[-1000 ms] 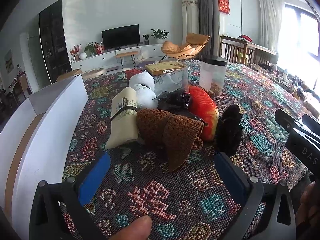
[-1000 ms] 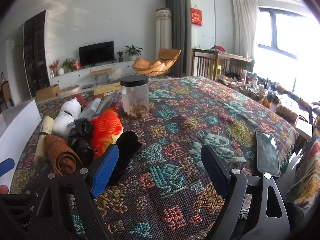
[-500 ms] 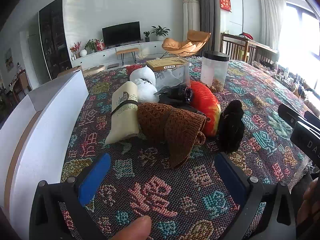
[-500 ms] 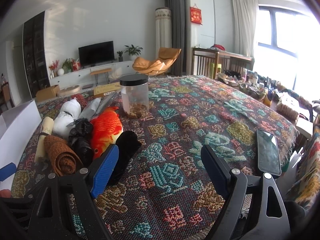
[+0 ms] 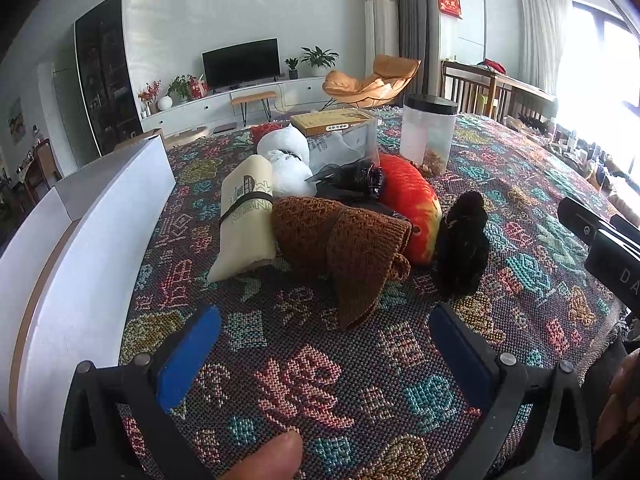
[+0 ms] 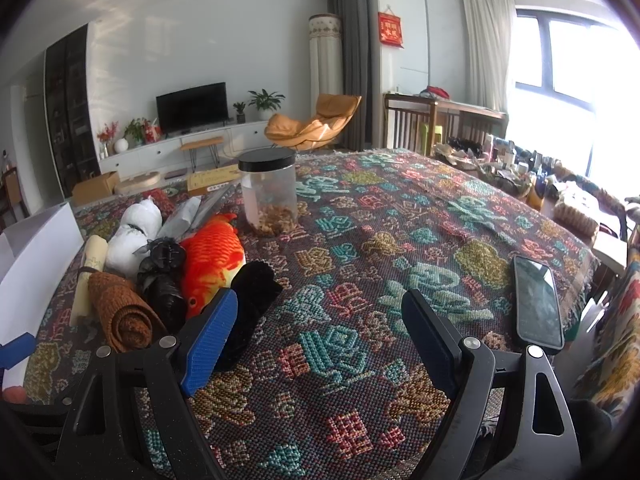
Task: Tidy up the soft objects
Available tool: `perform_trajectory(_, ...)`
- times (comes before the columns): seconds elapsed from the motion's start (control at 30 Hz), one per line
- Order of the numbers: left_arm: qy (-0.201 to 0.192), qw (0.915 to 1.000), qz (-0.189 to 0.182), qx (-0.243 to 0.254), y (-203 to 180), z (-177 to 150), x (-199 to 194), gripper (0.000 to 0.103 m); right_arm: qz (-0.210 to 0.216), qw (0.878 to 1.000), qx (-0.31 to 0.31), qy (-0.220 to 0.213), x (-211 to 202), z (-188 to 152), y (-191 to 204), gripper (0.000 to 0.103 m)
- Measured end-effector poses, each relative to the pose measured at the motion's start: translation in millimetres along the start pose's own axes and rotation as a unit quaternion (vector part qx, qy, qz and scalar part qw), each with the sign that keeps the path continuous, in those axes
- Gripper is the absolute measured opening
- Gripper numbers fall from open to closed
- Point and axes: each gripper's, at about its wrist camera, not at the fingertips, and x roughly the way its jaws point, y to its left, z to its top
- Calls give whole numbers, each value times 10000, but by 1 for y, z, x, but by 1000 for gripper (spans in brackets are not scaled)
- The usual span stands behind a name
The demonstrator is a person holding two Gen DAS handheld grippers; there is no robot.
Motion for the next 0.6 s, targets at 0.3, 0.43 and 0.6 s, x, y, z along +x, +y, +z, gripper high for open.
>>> perform_trajectory(0.3,37,10000,1,23,-1,-2,1,103,7,10000,8,5,0,0,0,87)
perform_trajectory(0.43,75,10000,0,26,-1,-3,3,103,10,10000,16,10,0,0,0,87)
perform_trajectory(0.6,122,9999,6,29,-1,-5,5,103,15,10000,31,19,1,-1,0,87)
